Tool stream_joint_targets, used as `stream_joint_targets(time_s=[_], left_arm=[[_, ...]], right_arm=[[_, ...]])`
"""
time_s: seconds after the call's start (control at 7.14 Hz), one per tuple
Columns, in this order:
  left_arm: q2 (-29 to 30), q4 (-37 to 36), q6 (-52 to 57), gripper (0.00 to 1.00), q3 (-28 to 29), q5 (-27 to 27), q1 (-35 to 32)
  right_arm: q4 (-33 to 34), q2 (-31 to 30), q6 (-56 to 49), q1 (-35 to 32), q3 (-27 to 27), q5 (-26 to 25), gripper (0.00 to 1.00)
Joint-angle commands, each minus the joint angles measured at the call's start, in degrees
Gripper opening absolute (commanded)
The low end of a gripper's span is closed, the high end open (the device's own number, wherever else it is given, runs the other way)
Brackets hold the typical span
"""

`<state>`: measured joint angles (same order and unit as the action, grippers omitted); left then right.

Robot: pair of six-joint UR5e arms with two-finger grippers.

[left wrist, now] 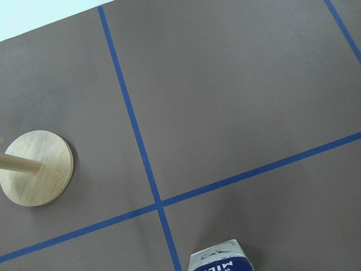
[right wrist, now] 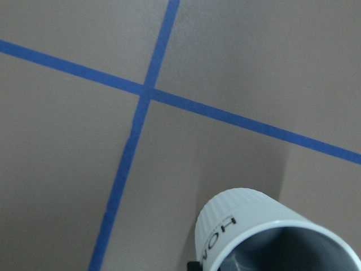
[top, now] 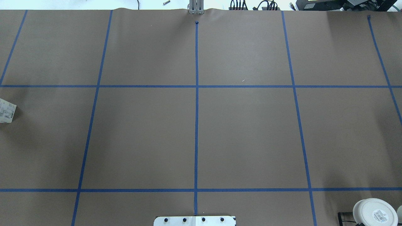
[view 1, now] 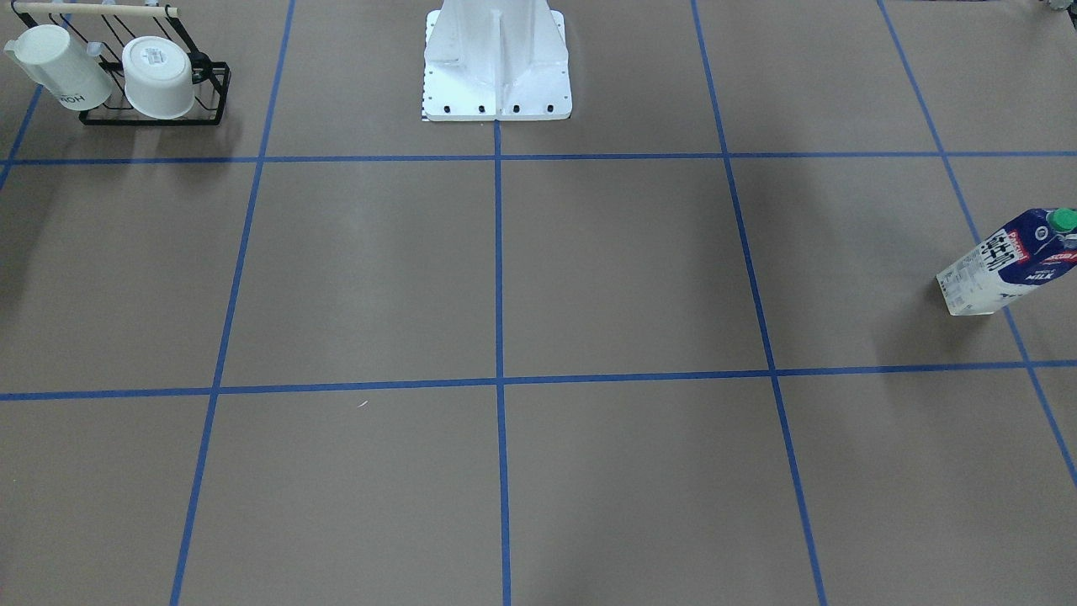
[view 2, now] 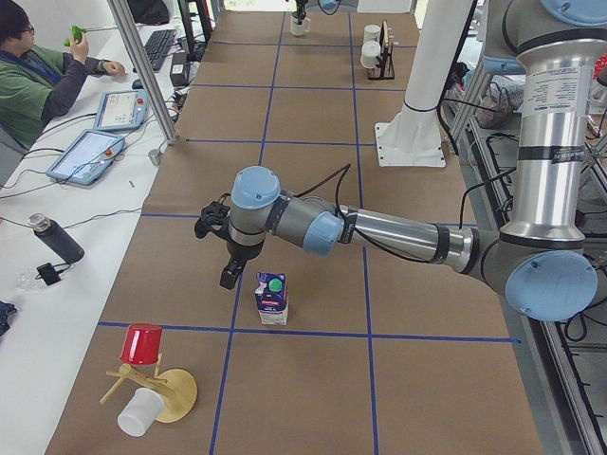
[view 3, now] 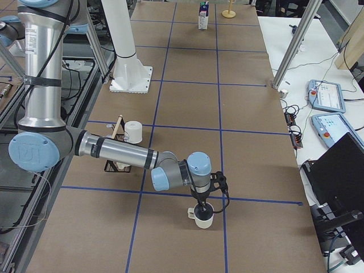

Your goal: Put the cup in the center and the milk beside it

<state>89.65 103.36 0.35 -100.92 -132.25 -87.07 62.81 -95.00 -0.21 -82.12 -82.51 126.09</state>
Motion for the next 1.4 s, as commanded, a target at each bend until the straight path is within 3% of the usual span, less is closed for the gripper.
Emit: stream_joint_targets(time_s=[0.0, 0.28, 0.42, 0.7, 0.98, 1.26], left_arm=[[0.00, 0.00, 0.00, 0.99, 0.28, -0.03, 0.06], [0.00, 0.00, 0.00, 0.99, 0.37, -0.03, 0.06], [0.09, 0.00, -0.09, 0.99, 0.37, -0.03, 0.06], [0.09, 0.00, -0.17, 0.99, 0.28, -0.03, 0.06], [0.26, -0.96, -1.49, 0.99, -0.16, -1.77, 0.06], [0.00, -1.14, -2.55, 1.00, 0.02, -4.60, -0.81]], right_arm=[[8.05, 2.26, -0.05, -2.34, -7.44, 3.46, 0.00], [18.88, 10.41, 0.91, -1.73, -15.10, 4.86, 0.00], [22.23, 14.62, 7.79, -0.60, -17.57, 7.66, 0.00], [23.40, 21.57, 24.56, 9.56, -22.24, 5.41, 0.00], [28.82, 26.07, 38.47, 22.29, -27.67, -4.73, 0.00], [39.10, 36.32, 56.53, 36.95, -28.06, -15.54, 0.00]])
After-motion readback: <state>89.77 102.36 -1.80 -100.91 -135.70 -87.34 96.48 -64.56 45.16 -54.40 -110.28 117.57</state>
